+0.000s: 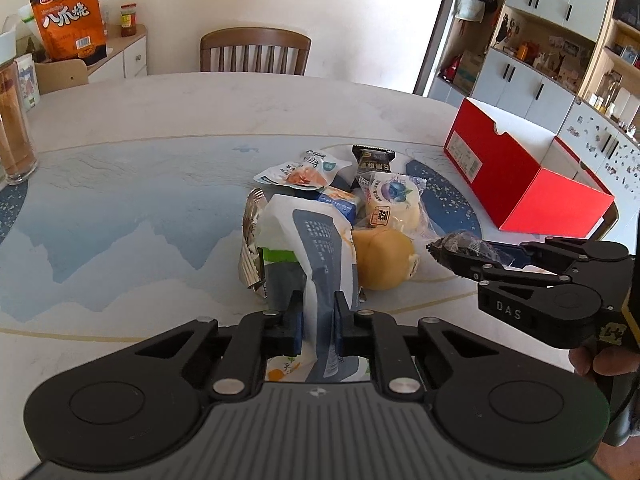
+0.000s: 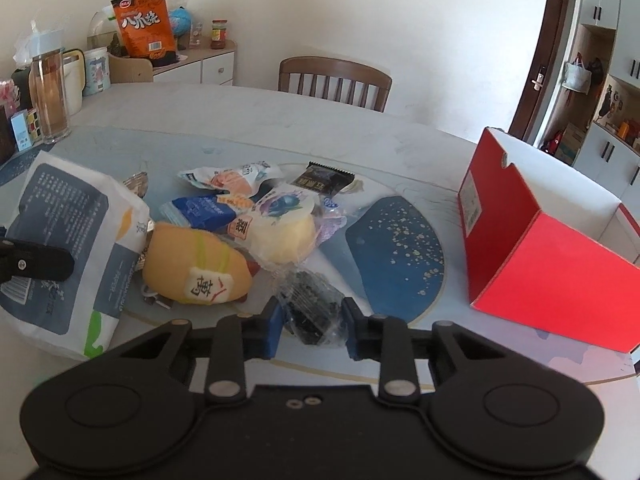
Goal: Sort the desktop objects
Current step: 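Carry the printed bag and black packet over the red shoebox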
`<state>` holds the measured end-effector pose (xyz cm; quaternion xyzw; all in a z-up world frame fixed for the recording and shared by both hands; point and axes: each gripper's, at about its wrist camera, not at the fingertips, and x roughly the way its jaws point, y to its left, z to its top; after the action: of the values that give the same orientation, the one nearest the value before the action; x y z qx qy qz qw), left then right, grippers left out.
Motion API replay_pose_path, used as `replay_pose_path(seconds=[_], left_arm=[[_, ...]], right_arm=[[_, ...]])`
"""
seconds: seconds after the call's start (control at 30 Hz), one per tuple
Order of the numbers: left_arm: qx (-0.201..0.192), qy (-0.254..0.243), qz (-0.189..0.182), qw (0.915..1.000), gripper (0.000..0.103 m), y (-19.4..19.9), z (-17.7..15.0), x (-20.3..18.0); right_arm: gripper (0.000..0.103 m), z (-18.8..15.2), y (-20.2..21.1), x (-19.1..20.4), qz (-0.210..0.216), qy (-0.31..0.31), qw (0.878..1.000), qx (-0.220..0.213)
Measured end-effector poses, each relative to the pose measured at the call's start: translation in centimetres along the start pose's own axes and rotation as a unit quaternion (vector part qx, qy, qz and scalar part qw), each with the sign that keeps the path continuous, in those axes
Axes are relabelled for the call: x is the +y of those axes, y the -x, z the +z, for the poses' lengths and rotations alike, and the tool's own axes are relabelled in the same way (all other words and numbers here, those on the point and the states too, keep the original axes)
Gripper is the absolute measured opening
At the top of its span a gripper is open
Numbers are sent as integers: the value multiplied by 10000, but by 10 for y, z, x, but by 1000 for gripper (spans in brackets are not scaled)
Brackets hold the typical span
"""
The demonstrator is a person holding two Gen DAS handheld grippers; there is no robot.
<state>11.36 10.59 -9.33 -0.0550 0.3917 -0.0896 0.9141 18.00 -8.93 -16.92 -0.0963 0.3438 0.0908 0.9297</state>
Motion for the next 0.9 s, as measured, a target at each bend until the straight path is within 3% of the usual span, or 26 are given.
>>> replay_pose_path(seconds=[0.6, 0.9], left_arm=[[-295, -117, -606, 9977, 12, 25, 30, 1], [-461, -522, -1025, 9923, 12, 31, 58, -24]], right_arm=[[30, 24, 41, -8, -188, -264, 9994, -143], [30, 43, 72, -31, -438, -613, 9970, -202]])
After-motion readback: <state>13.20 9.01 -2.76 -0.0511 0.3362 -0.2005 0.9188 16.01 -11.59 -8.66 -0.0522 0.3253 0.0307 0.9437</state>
